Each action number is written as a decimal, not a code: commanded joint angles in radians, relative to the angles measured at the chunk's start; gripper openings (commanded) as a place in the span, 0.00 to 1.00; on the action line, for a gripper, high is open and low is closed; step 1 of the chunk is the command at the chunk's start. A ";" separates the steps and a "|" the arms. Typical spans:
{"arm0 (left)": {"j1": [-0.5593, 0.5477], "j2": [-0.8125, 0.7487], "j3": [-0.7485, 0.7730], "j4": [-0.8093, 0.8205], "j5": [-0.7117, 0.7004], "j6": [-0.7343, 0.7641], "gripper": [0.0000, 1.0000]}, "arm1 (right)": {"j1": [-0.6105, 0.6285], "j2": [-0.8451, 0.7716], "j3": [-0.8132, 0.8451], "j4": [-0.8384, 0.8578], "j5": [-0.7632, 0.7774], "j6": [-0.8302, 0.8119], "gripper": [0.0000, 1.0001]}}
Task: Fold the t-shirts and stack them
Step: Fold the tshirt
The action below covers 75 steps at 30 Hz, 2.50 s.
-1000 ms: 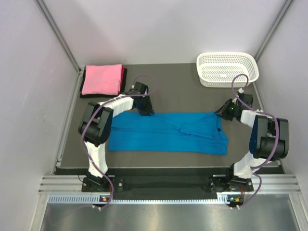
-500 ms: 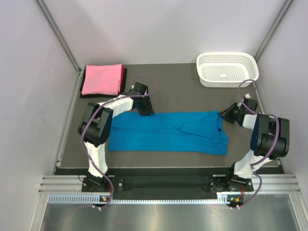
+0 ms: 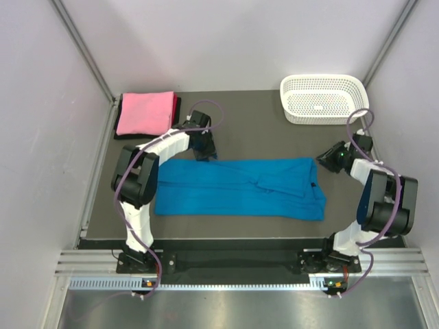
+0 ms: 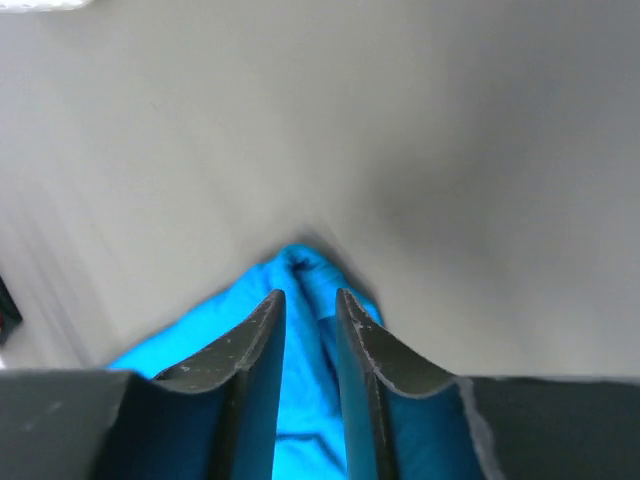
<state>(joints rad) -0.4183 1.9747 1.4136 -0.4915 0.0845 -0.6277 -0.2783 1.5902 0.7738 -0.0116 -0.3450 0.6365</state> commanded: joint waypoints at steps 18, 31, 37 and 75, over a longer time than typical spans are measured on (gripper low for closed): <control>0.300 -0.293 -0.257 -0.079 -0.026 0.036 0.28 | 0.271 -0.253 0.022 -0.384 0.204 0.216 0.29; 0.334 -0.346 -0.461 -0.025 -0.238 -0.016 0.11 | 0.357 -0.171 -0.067 -0.309 0.340 0.166 0.26; 0.334 -0.415 -0.498 -0.033 -0.255 -0.058 0.10 | 0.349 -0.118 -0.067 -0.306 0.422 0.138 0.24; 0.351 -0.450 -0.257 -0.061 0.000 0.028 0.31 | 0.350 -0.128 0.102 -0.378 0.448 0.196 0.30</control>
<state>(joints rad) -0.0589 1.5185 1.1458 -0.5743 -0.0235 -0.6281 0.0746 1.4727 0.8150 -0.3714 0.0631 0.7719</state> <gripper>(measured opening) 0.306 0.297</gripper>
